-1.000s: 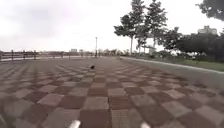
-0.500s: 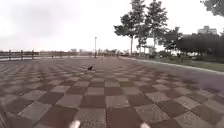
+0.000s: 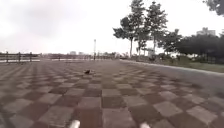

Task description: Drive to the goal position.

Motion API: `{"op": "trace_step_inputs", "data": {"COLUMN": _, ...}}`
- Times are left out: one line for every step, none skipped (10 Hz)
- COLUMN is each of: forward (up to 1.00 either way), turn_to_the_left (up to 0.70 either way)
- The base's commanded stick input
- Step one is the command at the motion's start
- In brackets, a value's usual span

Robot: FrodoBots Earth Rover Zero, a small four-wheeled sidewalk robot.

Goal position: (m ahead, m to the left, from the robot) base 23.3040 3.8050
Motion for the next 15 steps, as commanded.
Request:
{"op": "trace_step_inputs", "data": {"forward": 0.7, "turn_to_the_left": 0.0}}
{"op": "trace_step_inputs", "data": {"forward": 0.7, "turn_to_the_left": 0.0}}
{"op": "trace_step_inputs", "data": {"forward": 0.7, "turn_to_the_left": 0.0}}
{"op": "trace_step_inputs", "data": {"forward": 0.7, "turn_to_the_left": 0.0}}
{"op": "trace_step_inputs", "data": {"forward": 0.7, "turn_to_the_left": 0.0}}
{"op": "trace_step_inputs", "data": {"forward": 0.7, "turn_to_the_left": 0.0}}
{"op": "trace_step_inputs", "data": {"forward": 0.7, "turn_to_the_left": 0.0}}
{"op": "trace_step_inputs", "data": {"forward": 0.7, "turn_to_the_left": 0.0}}
{"op": "trace_step_inputs", "data": {"forward": 0.7, "turn_to_the_left": 0.0}}
{"op": "trace_step_inputs", "data": {"forward": 0.7, "turn_to_the_left": 0.0}}
{"op": "trace_step_inputs", "data": {"forward": 0.7, "turn_to_the_left": 0.0}}
{"op": "trace_step_inputs", "data": {"forward": 0.7, "turn_to_the_left": 0.0}}
{"op": "trace_step_inputs", "data": {"forward": 0.7, "turn_to_the_left": 0.0}}
{"op": "trace_step_inputs", "data": {"forward": 0.7, "turn_to_the_left": 0.0}}
{"op": "trace_step_inputs", "data": {"forward": 0.7, "turn_to_the_left": 0.0}}
